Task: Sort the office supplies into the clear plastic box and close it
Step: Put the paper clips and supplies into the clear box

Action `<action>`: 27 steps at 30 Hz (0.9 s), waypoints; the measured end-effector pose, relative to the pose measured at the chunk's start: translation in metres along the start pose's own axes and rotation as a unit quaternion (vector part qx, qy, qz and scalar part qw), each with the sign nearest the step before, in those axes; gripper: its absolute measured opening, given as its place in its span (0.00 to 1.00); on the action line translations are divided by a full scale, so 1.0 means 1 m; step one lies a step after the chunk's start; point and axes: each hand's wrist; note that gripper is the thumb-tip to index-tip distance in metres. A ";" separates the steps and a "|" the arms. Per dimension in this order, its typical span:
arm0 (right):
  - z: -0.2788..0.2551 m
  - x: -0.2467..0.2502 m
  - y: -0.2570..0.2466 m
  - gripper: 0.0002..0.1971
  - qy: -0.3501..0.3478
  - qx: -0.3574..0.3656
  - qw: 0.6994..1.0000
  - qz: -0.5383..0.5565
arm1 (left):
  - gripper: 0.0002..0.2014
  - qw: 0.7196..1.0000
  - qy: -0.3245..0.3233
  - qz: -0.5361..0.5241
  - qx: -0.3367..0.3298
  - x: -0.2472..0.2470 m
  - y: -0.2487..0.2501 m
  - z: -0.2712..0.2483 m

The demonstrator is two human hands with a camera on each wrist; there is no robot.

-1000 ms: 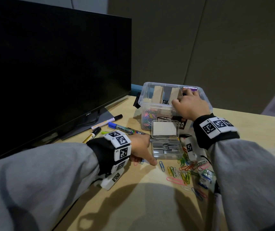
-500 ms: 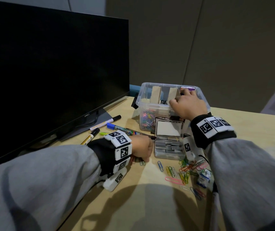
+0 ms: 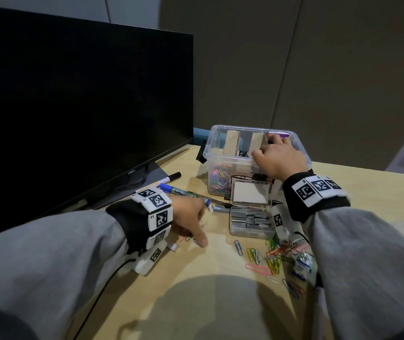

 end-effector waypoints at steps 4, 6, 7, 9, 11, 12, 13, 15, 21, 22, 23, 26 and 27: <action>0.000 -0.001 0.001 0.26 0.001 0.002 1.000 0.003 | 0.31 0.996 -0.001 0.072 -0.053 -0.008 0.010 0.001; 0.000 -0.001 0.000 0.26 -0.001 0.003 1.000 0.003 | 0.26 0.993 0.004 0.093 -0.079 -0.008 0.013 0.001; 0.001 -0.001 0.001 0.26 -0.002 0.003 1.000 0.003 | 0.23 0.991 0.006 0.097 -0.091 -0.008 0.014 0.002; 0.001 -0.001 0.001 0.26 -0.002 0.004 1.000 0.001 | 0.18 0.988 0.011 0.104 -0.112 -0.009 0.015 0.004; 0.001 -0.001 0.001 0.26 -0.002 0.004 1.000 0.001 | 0.16 0.986 0.017 0.110 -0.125 -0.009 0.015 0.006; 0.001 -0.001 0.001 0.26 -0.002 0.004 1.000 0.001 | 0.14 0.985 0.021 0.108 -0.130 -0.009 0.015 0.006; 0.001 -0.001 0.001 0.26 -0.001 0.003 1.000 0.001 | 0.13 0.985 0.027 0.107 -0.136 -0.009 0.015 0.007; 0.001 -0.001 0.001 0.26 0.000 0.003 1.000 -0.002 | 0.13 0.982 0.039 0.111 -0.147 -0.010 0.015 0.007; 0.001 -0.001 0.001 0.26 0.005 0.004 1.000 -0.002 | 0.09 0.981 0.034 0.107 -0.159 -0.012 0.011 0.011; 0.001 -0.002 0.001 0.26 0.006 0.004 1.000 -0.002 | 0.09 0.981 0.033 0.102 -0.160 -0.012 0.011 0.011; 0.001 -0.002 0.001 0.26 0.006 0.004 1.000 -0.001 | 0.08 0.982 0.035 0.099 -0.160 -0.013 0.010 0.011; 0.001 -0.003 0.002 0.26 0.006 0.005 1.000 0.000 | 0.07 0.983 0.034 0.073 -0.166 -0.014 0.008 0.011; 0.001 -0.002 0.002 0.26 0.005 0.007 1.000 -0.001 | 0.07 0.983 0.035 0.061 -0.173 -0.014 0.008 0.010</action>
Point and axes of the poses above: each hand's wrist, its own z-axis towards the middle knuckle, its own x-axis out of the back of the hand, y = z × x, and after that the axes turned 1 degree about -z, right-handed
